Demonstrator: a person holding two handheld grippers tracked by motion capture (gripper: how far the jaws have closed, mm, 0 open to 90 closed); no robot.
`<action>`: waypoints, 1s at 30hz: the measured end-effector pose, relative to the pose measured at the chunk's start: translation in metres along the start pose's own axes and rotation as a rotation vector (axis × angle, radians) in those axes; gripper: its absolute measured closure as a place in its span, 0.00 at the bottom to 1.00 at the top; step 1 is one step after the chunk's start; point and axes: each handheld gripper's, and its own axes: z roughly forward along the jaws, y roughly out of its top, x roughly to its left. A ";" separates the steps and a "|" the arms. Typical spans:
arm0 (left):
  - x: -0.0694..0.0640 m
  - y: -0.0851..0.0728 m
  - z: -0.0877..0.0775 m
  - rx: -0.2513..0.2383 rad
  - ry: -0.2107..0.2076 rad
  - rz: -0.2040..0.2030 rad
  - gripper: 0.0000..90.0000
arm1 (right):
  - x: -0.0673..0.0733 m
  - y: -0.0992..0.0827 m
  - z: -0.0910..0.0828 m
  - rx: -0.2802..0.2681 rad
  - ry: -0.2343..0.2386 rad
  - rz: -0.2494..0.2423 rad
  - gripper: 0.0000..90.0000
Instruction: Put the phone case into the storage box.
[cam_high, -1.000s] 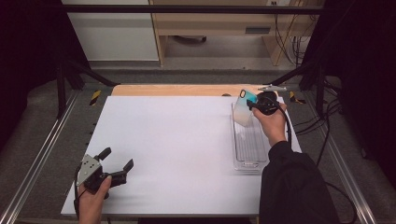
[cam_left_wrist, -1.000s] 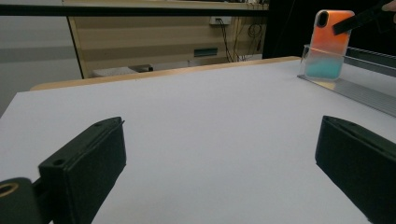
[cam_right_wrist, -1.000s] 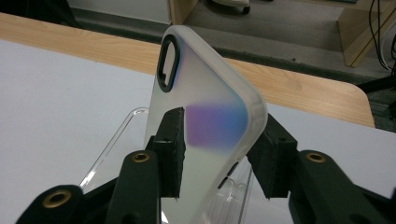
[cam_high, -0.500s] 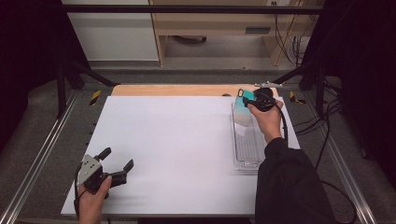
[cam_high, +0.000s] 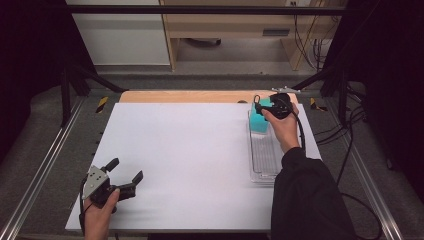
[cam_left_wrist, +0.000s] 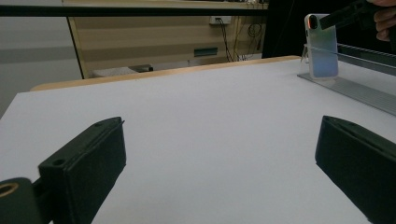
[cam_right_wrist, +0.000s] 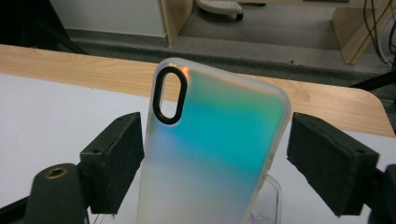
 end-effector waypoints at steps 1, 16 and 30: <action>0.000 0.000 0.000 0.000 0.000 0.002 0.02 | 0.000 0.000 0.000 -0.004 -0.004 0.001 0.21; 0.000 0.000 0.000 -0.002 -0.001 0.003 0.02 | 0.002 0.001 -0.004 -0.019 0.008 0.022 0.16; 0.000 0.000 0.000 -0.002 -0.001 0.003 0.02 | 0.001 0.002 -0.006 -0.012 0.010 0.033 0.11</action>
